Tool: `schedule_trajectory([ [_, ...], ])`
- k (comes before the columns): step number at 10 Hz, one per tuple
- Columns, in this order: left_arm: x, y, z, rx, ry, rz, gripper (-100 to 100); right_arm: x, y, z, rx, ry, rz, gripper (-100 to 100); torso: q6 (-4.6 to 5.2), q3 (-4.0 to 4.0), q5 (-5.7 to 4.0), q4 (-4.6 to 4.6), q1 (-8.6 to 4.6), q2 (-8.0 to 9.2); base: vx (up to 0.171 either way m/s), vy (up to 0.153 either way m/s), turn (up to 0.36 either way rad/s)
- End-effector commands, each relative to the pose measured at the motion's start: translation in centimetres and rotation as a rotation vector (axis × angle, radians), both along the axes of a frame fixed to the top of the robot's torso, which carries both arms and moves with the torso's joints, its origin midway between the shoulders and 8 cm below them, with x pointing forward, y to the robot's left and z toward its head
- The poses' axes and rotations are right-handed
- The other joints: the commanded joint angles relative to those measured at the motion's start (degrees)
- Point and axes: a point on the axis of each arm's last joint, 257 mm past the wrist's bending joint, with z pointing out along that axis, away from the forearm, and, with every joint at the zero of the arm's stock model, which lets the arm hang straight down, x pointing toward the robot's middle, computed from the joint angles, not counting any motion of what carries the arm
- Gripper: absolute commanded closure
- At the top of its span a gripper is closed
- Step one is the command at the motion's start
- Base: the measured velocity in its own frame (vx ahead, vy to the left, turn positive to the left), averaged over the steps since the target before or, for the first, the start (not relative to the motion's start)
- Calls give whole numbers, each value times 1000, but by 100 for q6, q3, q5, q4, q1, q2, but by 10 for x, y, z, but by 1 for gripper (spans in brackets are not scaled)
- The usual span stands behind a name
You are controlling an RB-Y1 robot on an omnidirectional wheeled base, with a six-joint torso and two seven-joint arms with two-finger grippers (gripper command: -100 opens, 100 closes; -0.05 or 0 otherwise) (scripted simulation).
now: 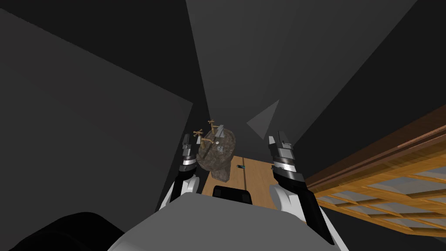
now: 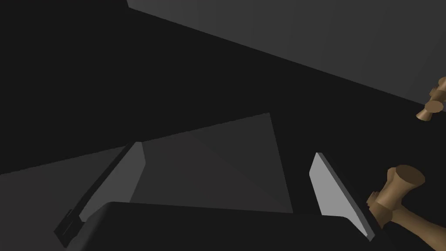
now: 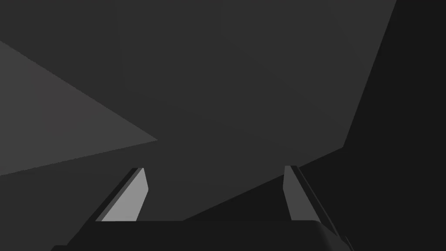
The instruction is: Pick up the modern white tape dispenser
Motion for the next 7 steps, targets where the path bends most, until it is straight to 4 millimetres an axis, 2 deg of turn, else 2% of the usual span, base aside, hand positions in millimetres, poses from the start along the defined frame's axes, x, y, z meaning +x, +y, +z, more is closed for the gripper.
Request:
schedule_trajectory([
  [1,9,3,-5,49,42,11,-100,0,0,0,0,0,0,0,0,0,0,0,0,0,34,-50,37],
  [7,33,21,-18,162,154,84,-100,0,0,0,0,0,0,0,1,-9,-9,-4,-36,-16,34,-98,28],
])
